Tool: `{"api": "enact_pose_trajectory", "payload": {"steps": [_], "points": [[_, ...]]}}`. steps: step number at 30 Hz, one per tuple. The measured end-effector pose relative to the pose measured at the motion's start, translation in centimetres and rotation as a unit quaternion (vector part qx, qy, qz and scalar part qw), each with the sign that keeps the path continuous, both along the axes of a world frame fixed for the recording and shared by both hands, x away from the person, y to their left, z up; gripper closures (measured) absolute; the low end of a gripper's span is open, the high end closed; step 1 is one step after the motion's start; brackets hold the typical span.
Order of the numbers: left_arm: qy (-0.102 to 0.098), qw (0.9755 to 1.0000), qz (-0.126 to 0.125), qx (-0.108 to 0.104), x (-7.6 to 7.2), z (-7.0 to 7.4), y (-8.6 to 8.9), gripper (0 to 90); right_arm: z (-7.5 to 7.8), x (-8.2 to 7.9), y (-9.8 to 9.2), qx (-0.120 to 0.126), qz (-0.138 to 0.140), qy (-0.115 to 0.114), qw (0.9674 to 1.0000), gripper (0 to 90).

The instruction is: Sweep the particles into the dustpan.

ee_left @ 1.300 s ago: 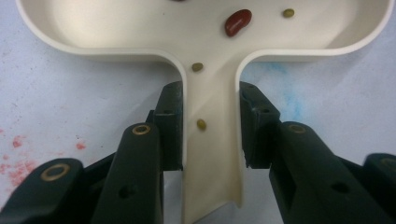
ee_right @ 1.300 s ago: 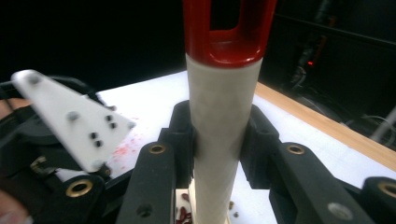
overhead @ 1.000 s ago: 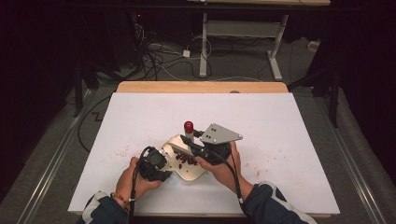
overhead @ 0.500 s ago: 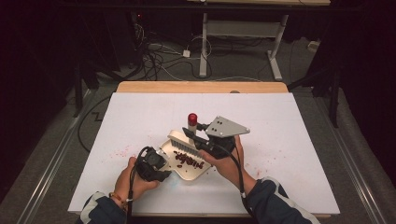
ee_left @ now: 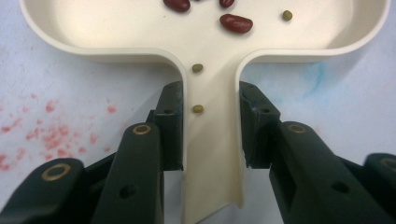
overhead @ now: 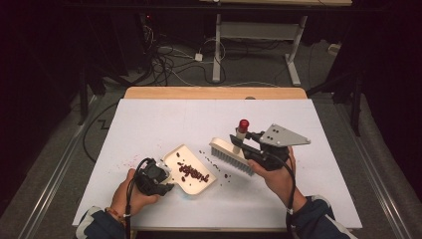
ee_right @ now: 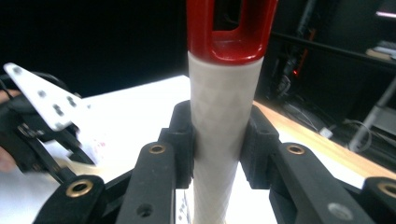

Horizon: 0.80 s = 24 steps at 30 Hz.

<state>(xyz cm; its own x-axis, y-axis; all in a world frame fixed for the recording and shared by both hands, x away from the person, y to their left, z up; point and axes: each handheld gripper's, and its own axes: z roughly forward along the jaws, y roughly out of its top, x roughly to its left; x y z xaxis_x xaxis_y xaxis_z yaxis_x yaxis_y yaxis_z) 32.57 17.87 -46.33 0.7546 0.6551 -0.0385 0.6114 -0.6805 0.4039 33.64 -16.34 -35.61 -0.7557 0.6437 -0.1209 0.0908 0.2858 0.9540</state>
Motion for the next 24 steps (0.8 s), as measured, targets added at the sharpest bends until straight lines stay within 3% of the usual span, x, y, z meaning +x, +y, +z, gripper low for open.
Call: {"api": "enact_pose_trajectory", "payload": {"steps": [2,6,10,11,12,15,17,20,24], "points": [[0.0,1.0,-0.006,0.008,-0.4,0.1,0.1,63.9,-0.2,-0.1,-1.0,-0.005,-0.01,0.006,0.9999,70.0],[-0.003,0.9998,-0.015,0.015,-1.0,0.1,0.2,63.9,-0.6,-0.3,-2.9,-0.027,-0.005,0.022,0.9994,70.0],[-0.001,0.9997,-0.019,0.014,-1.3,0.1,0.5,63.9,0.1,-1.0,-4.9,-0.034,0.027,0.039,0.9983,70.0],[-0.001,0.9997,-0.02,0.014,-1.4,0.1,0.5,63.9,0.5,-1.4,-5.6,-0.033,0.052,0.05,0.9968,70.0],[-0.001,0.9997,-0.021,0.015,-1.5,0.1,0.5,63.9,0.5,-1.4,-5.6,-0.033,0.052,0.05,0.9968,70.0],[-0.002,0.9997,-0.021,0.011,-1.7,0.0,0.7,63.8,0.7,-2.0,-6.0,-0.035,0.099,0.061,0.9926,70.0],[-0.001,0.9997,-0.021,0.011,-1.7,0.0,0.7,63.9,0.4,-2.0,-5.8,-0.044,0.134,0.069,0.9876,70.0],[0.001,0.9997,-0.022,0.011,-1.6,0.0,0.7,63.8,-0.2,-1.6,-5.0,-0.06,0.164,0.07,0.982,70.0],[0.001,0.9996,-0.024,0.012,-1.5,0.0,0.6,63.8,-0.8,-0.3,-3.7,-0.056,0.195,0.078,0.9761,70.0]]}}
